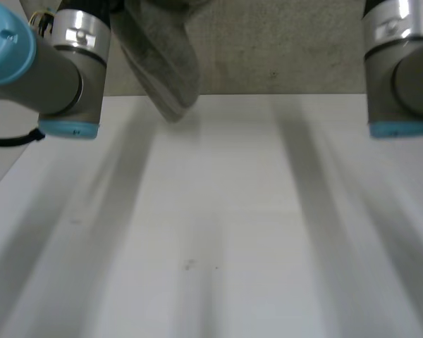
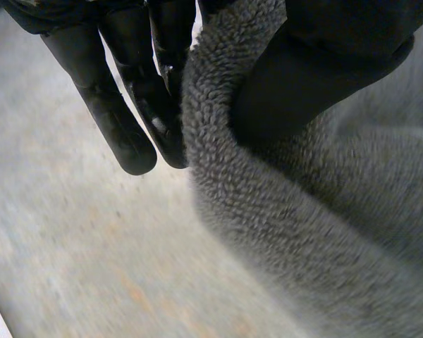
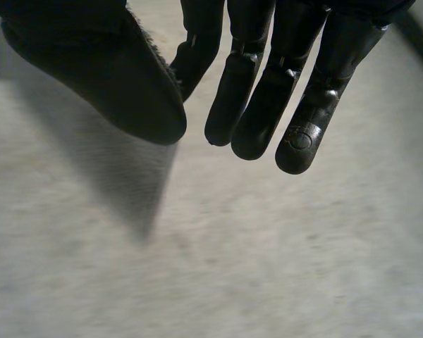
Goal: Fold the towel.
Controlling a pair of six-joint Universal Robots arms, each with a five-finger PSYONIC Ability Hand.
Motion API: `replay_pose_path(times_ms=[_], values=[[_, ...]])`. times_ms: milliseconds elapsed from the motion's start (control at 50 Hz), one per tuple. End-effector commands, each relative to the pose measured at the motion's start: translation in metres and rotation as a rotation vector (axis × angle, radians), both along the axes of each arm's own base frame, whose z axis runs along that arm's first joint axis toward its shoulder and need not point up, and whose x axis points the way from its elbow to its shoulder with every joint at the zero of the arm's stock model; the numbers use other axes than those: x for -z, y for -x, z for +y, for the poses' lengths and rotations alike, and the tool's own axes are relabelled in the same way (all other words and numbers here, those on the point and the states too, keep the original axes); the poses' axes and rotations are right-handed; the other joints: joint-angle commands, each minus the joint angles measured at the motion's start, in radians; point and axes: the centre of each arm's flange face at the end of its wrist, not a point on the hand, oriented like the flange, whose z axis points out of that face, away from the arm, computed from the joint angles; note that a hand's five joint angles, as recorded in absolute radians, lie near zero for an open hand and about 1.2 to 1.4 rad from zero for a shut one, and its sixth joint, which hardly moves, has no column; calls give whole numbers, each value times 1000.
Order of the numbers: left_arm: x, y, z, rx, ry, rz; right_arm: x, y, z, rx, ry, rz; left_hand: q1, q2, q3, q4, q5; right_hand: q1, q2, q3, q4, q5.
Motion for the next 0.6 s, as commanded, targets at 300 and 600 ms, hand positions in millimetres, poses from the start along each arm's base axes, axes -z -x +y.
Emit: replay_pose_path(times_ms=[300, 600], values=[[247, -31, 126, 44, -805, -312, 244, 1, 93, -99, -837, 506, -422, -463, -463, -464, -453, 448, 213, 205, 202, 223], [212, -57, 131, -7, -927, -348, 243, 55, 85, 23, -945, 459, -633, -673, -673, -674, -663, 448, 213, 205, 202, 223]])
